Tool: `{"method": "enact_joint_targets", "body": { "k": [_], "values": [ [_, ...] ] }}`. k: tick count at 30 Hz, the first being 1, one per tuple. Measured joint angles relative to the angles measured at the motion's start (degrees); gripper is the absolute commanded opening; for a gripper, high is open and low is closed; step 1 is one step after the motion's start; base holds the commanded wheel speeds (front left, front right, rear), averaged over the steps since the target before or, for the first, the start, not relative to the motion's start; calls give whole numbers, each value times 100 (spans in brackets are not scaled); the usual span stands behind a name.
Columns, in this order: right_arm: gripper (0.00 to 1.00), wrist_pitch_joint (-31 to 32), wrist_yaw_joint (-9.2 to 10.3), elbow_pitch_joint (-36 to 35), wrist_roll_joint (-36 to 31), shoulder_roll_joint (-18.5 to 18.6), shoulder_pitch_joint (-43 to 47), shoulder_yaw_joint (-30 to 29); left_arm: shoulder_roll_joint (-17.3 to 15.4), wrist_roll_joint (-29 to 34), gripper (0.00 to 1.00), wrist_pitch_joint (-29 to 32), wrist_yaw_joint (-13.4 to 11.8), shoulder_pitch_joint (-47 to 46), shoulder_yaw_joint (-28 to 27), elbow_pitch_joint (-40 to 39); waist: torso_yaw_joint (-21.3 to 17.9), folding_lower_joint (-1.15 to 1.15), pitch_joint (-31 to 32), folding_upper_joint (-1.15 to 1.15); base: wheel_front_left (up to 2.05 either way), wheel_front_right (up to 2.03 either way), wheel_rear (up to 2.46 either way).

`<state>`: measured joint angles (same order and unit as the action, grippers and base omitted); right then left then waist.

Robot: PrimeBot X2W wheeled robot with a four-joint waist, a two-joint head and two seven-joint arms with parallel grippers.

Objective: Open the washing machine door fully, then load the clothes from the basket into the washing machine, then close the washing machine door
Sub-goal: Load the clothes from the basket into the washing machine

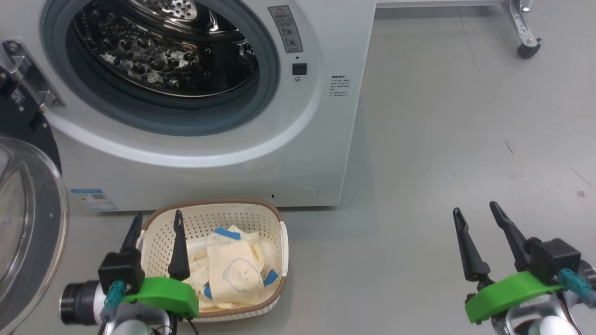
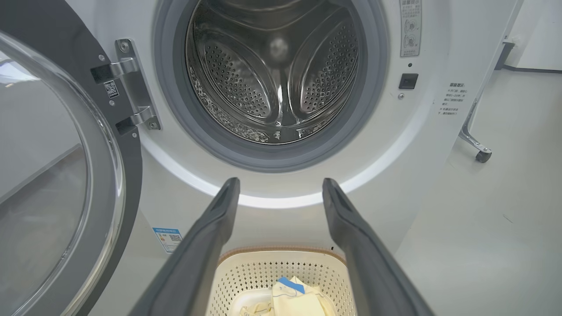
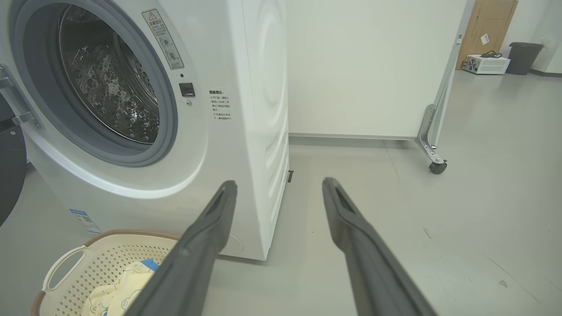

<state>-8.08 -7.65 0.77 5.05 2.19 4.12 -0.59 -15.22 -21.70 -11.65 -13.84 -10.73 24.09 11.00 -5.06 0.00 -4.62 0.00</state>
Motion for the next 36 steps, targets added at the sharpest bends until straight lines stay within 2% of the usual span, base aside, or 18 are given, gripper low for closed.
{"method": "enact_joint_targets", "body": {
  "k": [11,17,25,36],
  "values": [
    [100,-8,0,-3,37,0,-9,-3,49,-40,100,0,2,-54,91,111,23,0,-167,0,0,0,0],
    [100,-49,0,-12,52,0,-130,1,213,-60,100,68,38,-431,235,439,26,0,-424,0,0,0,0],
    [100,-109,0,-4,105,0,-450,75,460,-296,100,167,457,-1074,367,1621,-28,1,-901,0,0,0,0],
    [100,-315,0,25,205,2,-977,165,858,-571,100,302,1257,-2313,469,3724,-220,1,-1759,0,0,0,0]
  ]
}}
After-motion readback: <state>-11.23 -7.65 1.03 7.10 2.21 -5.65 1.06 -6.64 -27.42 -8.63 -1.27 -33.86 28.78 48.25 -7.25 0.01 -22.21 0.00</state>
